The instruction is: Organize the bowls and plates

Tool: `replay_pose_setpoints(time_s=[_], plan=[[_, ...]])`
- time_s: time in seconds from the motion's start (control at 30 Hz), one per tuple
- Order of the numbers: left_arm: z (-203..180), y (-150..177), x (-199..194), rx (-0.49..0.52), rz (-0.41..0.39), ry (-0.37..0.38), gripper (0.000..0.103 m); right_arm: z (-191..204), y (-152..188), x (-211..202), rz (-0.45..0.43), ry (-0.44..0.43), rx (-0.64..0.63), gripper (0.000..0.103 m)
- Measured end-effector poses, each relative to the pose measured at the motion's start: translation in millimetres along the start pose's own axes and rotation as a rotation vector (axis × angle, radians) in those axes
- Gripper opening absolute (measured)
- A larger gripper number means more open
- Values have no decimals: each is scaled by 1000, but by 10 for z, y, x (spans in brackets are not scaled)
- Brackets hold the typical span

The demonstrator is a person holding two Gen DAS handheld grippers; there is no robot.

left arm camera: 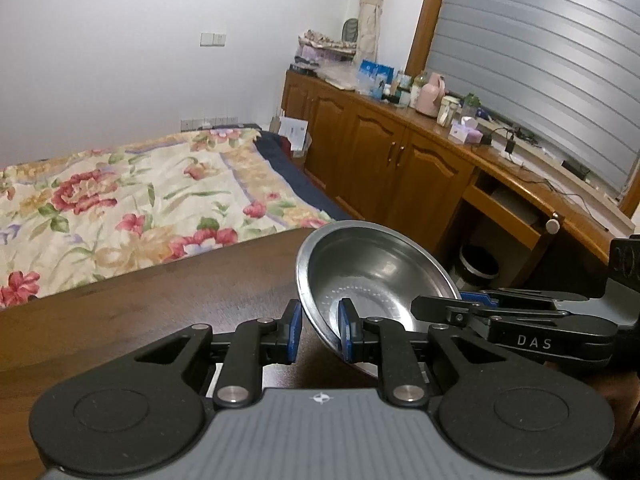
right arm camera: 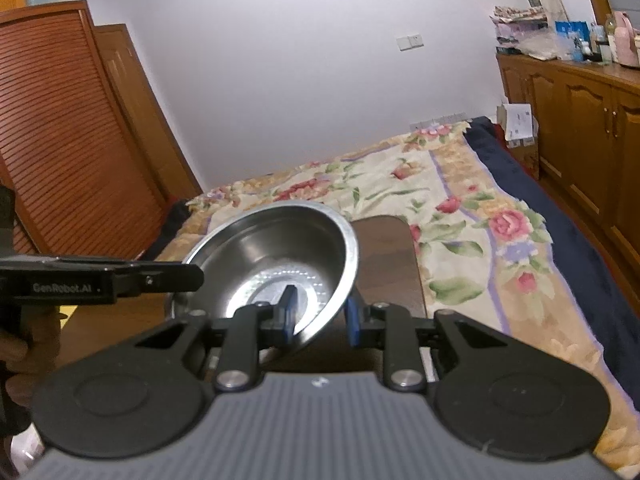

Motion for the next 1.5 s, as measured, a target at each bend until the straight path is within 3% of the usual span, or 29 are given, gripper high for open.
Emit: replay_pose_setpoints(time_s=[0.87,1.5], plan=[[-193,-39,-862,55,-123,21,22,390,-170,-445,-59,-35,-75,25],[-212,431,-1667,46,-140,-33,22,850,165,-788,7,-107,-109,25]])
Point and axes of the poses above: each gripper's, at about its wrist camera, not at the fingertips, and x roughly the way its jaws point, z to its left, y to its underside, the point moved 1 cm from there along x, roughly the way its jaws point, and after that the axes turned 12 degrees about -z, right-handed, at the moved point
